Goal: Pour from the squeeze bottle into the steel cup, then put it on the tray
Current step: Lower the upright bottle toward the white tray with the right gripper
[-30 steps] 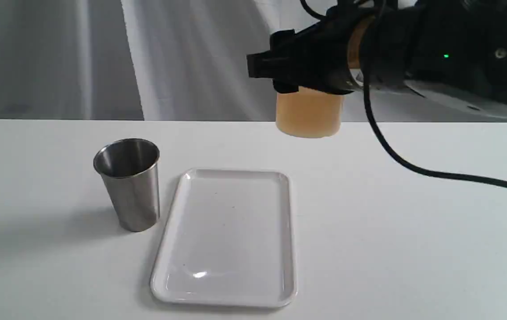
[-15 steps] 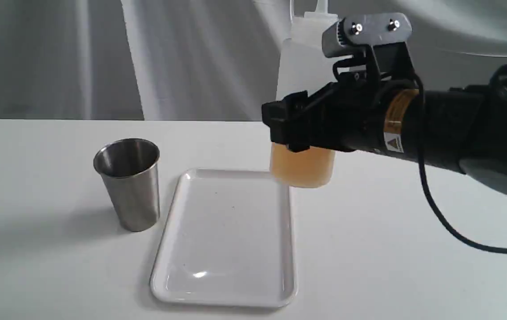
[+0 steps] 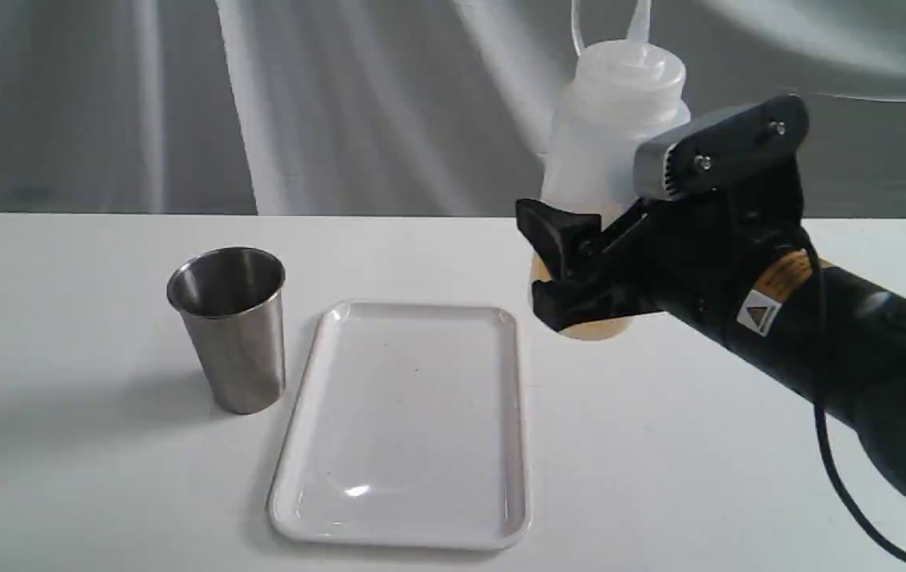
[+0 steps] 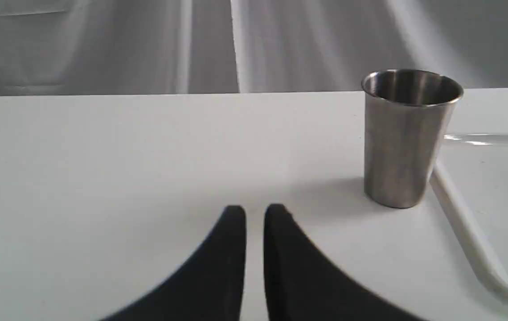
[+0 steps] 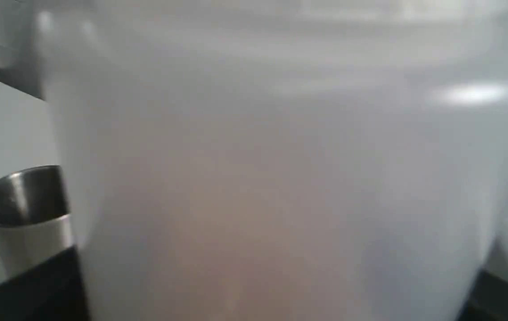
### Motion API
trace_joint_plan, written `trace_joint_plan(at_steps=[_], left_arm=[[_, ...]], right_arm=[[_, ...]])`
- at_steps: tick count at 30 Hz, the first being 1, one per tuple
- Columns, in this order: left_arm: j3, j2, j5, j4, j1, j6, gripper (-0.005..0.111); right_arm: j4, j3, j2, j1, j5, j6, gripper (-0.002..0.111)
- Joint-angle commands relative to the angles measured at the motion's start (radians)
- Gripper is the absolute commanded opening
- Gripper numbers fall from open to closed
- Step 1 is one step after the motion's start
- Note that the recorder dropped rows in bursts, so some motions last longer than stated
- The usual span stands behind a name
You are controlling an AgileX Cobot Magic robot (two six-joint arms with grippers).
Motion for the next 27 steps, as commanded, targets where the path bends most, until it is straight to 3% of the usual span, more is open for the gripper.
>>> trace_joint_plan(at_steps=[1,5,10,27], left_arm=[[0.004,-0.003,-0.009,-0.003,-0.008,-0.004,0.008],[0.004,-0.003,-0.009,-0.003,-0.008,-0.004,0.008],[0.004,-0.003,-0.009,-0.003,-0.008,-0.002,0.008],[0.004,-0.003,-0.009,-0.003,-0.008,-0.004,0.008]], right_arm=[[0.118,0.021,-0.011,-0.009,-0.070,-0.049,0.000],[0.123,0.025,-0.002,-0.010,-0.072,-0.070,0.000],[0.130,0.025,0.077,-0.010,-0.086,-0.275,0.000],[0.138,0.025,0.292,-0.010,-0.376,-0.193,0.000]])
